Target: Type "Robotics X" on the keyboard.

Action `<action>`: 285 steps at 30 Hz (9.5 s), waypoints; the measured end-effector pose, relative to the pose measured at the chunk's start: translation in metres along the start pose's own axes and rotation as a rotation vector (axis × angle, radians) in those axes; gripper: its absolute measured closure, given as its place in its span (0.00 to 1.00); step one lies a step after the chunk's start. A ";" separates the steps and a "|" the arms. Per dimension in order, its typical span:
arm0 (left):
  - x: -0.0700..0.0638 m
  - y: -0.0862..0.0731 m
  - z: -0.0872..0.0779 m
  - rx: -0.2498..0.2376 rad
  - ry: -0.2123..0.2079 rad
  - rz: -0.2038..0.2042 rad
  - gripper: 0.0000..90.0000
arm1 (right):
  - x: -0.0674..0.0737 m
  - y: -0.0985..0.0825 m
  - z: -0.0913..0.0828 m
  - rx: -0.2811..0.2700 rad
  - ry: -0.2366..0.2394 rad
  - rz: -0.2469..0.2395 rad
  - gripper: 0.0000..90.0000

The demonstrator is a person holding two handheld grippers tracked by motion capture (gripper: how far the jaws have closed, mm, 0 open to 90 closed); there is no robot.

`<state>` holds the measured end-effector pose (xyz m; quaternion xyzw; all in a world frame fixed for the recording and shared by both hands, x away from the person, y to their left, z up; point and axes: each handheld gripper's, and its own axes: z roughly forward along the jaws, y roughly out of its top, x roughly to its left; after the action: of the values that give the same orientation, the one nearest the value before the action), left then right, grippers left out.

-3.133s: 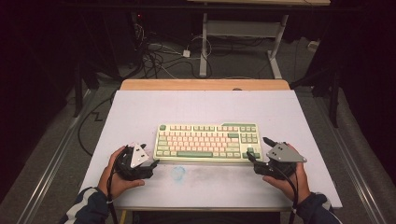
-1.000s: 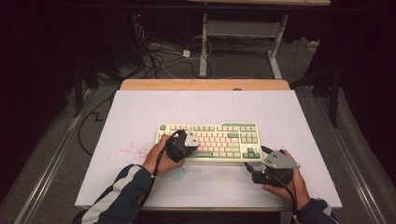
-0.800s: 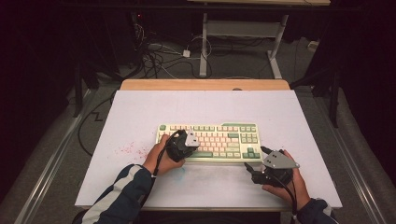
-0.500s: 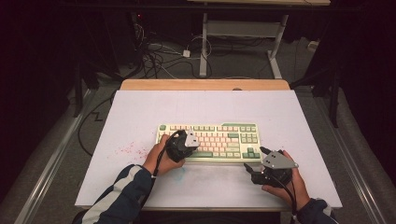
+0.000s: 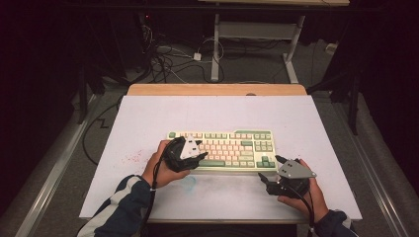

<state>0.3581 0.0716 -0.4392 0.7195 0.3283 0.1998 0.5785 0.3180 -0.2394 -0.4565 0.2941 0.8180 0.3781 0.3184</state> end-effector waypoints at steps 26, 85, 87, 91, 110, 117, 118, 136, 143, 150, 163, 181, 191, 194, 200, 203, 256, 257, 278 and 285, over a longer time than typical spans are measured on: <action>0.038 -0.040 -0.072 -0.026 0.198 -0.039 0.21 | -0.003 0.008 0.003 -0.020 0.093 0.061 0.40; 0.037 -0.066 -0.079 0.096 0.183 -0.064 0.21 | 0.015 0.101 0.114 0.097 0.199 -0.064 0.99; 0.037 -0.067 -0.079 0.100 0.184 -0.061 0.21 | 0.013 0.101 0.111 0.081 0.194 -0.053 0.99; 0.037 -0.067 -0.079 0.101 0.184 -0.058 0.21 | 0.011 0.101 0.104 0.059 0.191 -0.043 0.97; 0.036 -0.067 -0.080 0.106 0.186 -0.046 0.21 | 0.003 0.094 0.064 -0.047 0.151 -0.058 0.58; 0.036 -0.065 -0.080 0.091 0.202 -0.050 0.22 | 0.004 0.084 0.047 -0.069 0.099 -0.090 0.43; 0.036 -0.065 -0.079 0.091 0.205 -0.052 0.23 | 0.005 0.082 0.045 -0.074 0.094 -0.094 0.43; 0.039 -0.060 -0.080 0.079 0.260 -0.063 0.36 | 0.003 0.043 0.008 -0.107 0.066 -0.037 0.34; 0.038 -0.052 -0.078 0.066 0.239 -0.102 0.51 | 0.002 0.024 -0.004 -0.096 0.051 -0.022 0.35; 0.034 -0.039 -0.070 0.082 0.181 -0.106 0.78 | 0.007 0.008 -0.015 -0.083 0.038 -0.030 0.35; 0.022 -0.001 -0.047 0.089 0.069 -0.097 0.97 | 0.007 0.003 -0.014 -0.065 0.038 -0.029 0.34; 0.014 0.005 0.007 0.180 0.063 -0.030 0.97 | 0.006 0.002 -0.011 -0.040 0.030 -0.037 0.34; 0.013 0.006 0.026 0.190 0.059 -0.028 0.97 | 0.003 0.002 -0.011 -0.051 0.009 -0.023 0.35; 0.013 0.005 0.033 0.200 0.060 -0.028 0.97 | 0.003 0.001 -0.011 -0.045 0.007 -0.025 0.35; 0.019 -0.001 0.047 0.231 0.077 -0.031 0.97 | 0.005 0.001 -0.009 -0.025 0.002 -0.037 0.35; 0.022 -0.003 0.051 0.240 0.086 -0.041 0.97 | 0.005 0.001 -0.008 -0.019 0.007 -0.041 0.35; 0.021 -0.005 0.059 0.248 0.080 -0.031 0.97 | 0.008 -0.001 -0.003 0.043 0.042 -0.067 0.37; 0.021 -0.005 0.059 0.248 0.081 -0.030 0.97 | 0.008 -0.001 -0.003 0.045 0.042 -0.065 0.37; 0.015 0.008 0.040 0.132 0.071 -0.023 0.78 | 0.007 -0.001 -0.004 0.042 0.039 -0.064 0.37; 0.009 0.013 0.028 0.041 0.079 -0.011 0.52 | 0.006 -0.001 -0.005 0.038 0.034 -0.058 0.37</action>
<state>0.3861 0.0570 -0.4341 0.7209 0.3588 0.2181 0.5513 0.3108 -0.2375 -0.4563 0.2697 0.8386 0.3580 0.3095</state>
